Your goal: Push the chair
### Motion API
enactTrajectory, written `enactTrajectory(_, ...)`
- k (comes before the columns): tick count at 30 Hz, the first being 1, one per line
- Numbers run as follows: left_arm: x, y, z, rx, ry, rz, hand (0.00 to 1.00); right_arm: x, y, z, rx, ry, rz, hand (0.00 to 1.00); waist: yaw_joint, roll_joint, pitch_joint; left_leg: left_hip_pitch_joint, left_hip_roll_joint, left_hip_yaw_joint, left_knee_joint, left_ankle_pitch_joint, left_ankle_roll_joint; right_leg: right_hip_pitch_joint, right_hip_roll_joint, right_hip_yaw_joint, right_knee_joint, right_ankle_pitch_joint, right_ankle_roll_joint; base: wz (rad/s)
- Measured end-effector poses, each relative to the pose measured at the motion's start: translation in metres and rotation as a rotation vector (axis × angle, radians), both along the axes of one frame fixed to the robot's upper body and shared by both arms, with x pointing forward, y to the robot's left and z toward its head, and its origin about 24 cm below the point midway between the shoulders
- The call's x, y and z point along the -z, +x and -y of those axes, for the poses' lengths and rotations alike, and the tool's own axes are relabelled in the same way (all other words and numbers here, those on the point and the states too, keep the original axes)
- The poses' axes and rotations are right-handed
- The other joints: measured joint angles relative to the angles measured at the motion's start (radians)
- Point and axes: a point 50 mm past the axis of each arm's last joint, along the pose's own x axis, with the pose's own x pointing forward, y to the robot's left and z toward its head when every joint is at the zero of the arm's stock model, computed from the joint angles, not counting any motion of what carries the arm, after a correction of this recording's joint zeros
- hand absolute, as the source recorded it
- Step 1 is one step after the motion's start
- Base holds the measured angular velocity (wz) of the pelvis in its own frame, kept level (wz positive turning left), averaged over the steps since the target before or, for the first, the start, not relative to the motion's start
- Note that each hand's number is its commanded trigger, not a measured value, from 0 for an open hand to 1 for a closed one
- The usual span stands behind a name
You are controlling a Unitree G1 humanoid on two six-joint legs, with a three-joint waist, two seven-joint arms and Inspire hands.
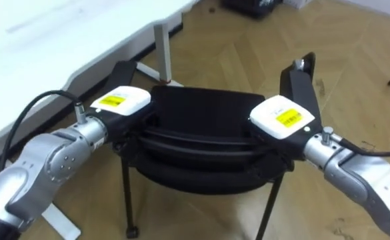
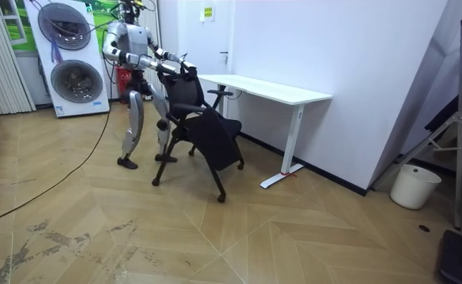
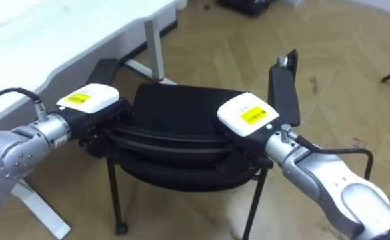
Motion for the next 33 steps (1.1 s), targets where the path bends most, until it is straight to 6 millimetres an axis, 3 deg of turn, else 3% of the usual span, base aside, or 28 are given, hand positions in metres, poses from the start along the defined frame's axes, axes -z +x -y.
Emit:
enactTrajectory(2,0.000,0.000,0.001,0.003,-0.002,0.001,1.00,-0.002,0.000,0.001,-0.004,-0.007,0.004,1.00,-0.003,0.000,0.0002,0.019,-0.012,0.010,0.003,-0.029,0.003,-0.010,-0.023,0.003,0.070,0.003,0.008,-0.02)
enactTrajectory(4,0.002,0.000,0.004,0.007,-0.009,0.000,1.00,-0.004,0.000,0.003,-0.010,-0.025,0.004,1.00,-0.006,-0.003,0.0021,0.052,-0.032,0.016,0.001,-0.057,0.014,-0.071,-0.072,0.007,0.266,0.034,0.045,0.03)
enactTrajectory(5,0.002,0.000,0.005,0.008,-0.010,0.000,1.00,-0.004,-0.001,0.004,-0.012,-0.029,0.002,1.00,-0.008,-0.005,0.0036,0.061,-0.033,0.018,0.001,-0.063,0.017,-0.088,-0.083,0.009,0.313,0.054,0.048,0.08)
enactTrajectory(7,0.003,-0.001,0.008,0.012,-0.015,0.002,1.00,-0.002,-0.001,0.007,-0.017,-0.041,-0.009,1.00,-0.011,-0.007,0.0049,0.095,-0.036,0.011,0.002,-0.089,0.021,-0.135,-0.098,0.018,0.445,0.155,0.052,0.05)
enactTrajectory(8,0.004,-0.001,0.009,0.015,-0.014,0.001,1.00,0.000,-0.001,0.007,-0.015,-0.041,-0.014,1.00,-0.012,-0.007,0.0048,0.104,-0.036,0.004,0.000,-0.093,0.022,-0.144,-0.098,0.021,0.469,0.186,0.054,0.08)
enactTrajectory(10,0.007,-0.002,0.012,0.023,-0.007,-0.001,1.00,0.006,-0.003,0.009,-0.011,-0.041,-0.040,1.00,-0.019,-0.010,0.0069,0.153,-0.036,-0.032,-0.028,-0.111,0.019,-0.181,-0.092,0.026,0.554,0.316,0.070,0.18)
enactTrajectory(11,0.007,-0.002,0.012,0.024,-0.008,-0.001,1.00,0.006,-0.004,0.009,-0.011,-0.040,-0.040,1.00,-0.021,-0.010,0.0072,0.156,-0.036,-0.050,-0.029,-0.118,0.017,-0.192,-0.087,0.028,0.571,0.317,0.069,0.07)
enactTrajectory(13,0.006,-0.001,0.011,0.023,-0.001,0.004,1.00,0.007,-0.003,0.009,-0.010,-0.032,-0.033,1.00,-0.010,-0.002,0.0179,0.173,-0.034,-0.106,-0.029,-0.137,0.004,-0.280,-0.061,0.036,0.616,0.211,0.043,-0.06)
enactTrajectory(14,0.006,-0.001,0.010,0.023,-0.002,0.002,1.00,0.007,-0.003,0.008,-0.011,-0.032,-0.034,1.00,-0.007,0.002,0.0211,0.181,-0.034,-0.117,-0.031,-0.141,0.000,-0.302,-0.049,0.041,0.608,0.187,0.037,0.05)
enactTrajectory(16,0.010,-0.001,0.011,0.018,-0.006,-0.011,1.00,0.009,-0.005,0.007,-0.018,-0.039,-0.044,1.00,-0.007,0.003,0.0278,0.218,-0.033,-0.170,-0.050,-0.151,-0.018,-0.382,-0.006,0.090,0.497,0.138,0.022,0.33)
enactTrajectory(17,0.011,-0.001,0.011,0.019,-0.006,-0.013,1.00,0.010,-0.005,0.007,-0.020,-0.042,-0.049,1.00,-0.014,0.002,0.0281,0.224,-0.032,-0.191,-0.051,-0.153,-0.024,-0.390,0.005,0.111,0.439,0.135,0.019,0.74)
enactTrajectory(18,0.012,-0.001,0.011,0.017,-0.007,-0.013,1.00,0.010,-0.006,0.007,-0.029,-0.052,-0.053,1.00,-0.033,-0.004,0.0274,0.229,-0.034,-0.231,-0.041,-0.158,-0.039,-0.397,0.009,0.161,0.286,0.139,0.022,1.04)
enactTrajectory(19,0.010,-0.001,0.011,0.019,-0.013,0.000,1.00,0.007,-0.006,0.006,-0.042,-0.057,-0.045,1.00,-0.050,-0.014,0.0254,0.208,-0.040,-0.273,0.006,-0.184,-0.059,-0.398,0.005,0.217,0.174,0.206,0.057,1.01)
enactTrajectory(20,0.010,-0.001,0.010,0.012,-0.018,0.002,1.00,0.006,-0.006,0.007,-0.043,-0.058,-0.045,1.00,-0.049,-0.011,0.0242,0.196,-0.038,-0.298,0.035,-0.198,-0.071,-0.391,0.010,0.200,0.177,0.201,0.031,0.77)
enactTrajectory(22,0.010,0.000,0.012,0.018,-0.020,0.021,1.00,0.007,-0.006,0.007,-0.038,-0.067,-0.056,1.00,-0.055,-0.003,0.0213,0.194,-0.007,-0.350,0.036,-0.198,-0.096,-0.341,0.023,0.094,0.126,0.209,-0.022,0.69)
enactTrajectory(24,0.010,0.001,0.013,0.023,-0.026,0.029,1.00,0.006,-0.006,0.008,-0.043,-0.082,-0.057,1.00,-0.060,-0.003,0.0213,0.207,0.017,-0.359,-0.005,-0.187,-0.119,-0.310,0.036,0.052,0.089,0.219,-0.047,0.64)
enactTrajectory(28,0.013,0.001,0.017,0.027,-0.024,0.026,1.00,0.003,-0.006,0.007,-0.061,-0.143,-0.056,1.00,-0.060,-0.003,0.0208,0.267,0.041,-0.397,-0.107,-0.155,-0.153,-0.232,0.054,-0.009,0.013,0.220,-0.065,0.46)
enactTrajectory(33,0.013,0.001,0.019,0.031,-0.023,0.031,1.00,-0.001,-0.005,0.005,-0.075,-0.176,-0.062,1.00,-0.050,-0.004,0.0203,0.306,0.055,-0.430,-0.197,-0.119,-0.169,-0.178,0.058,-0.077,-0.042,0.223,-0.071,0.38)
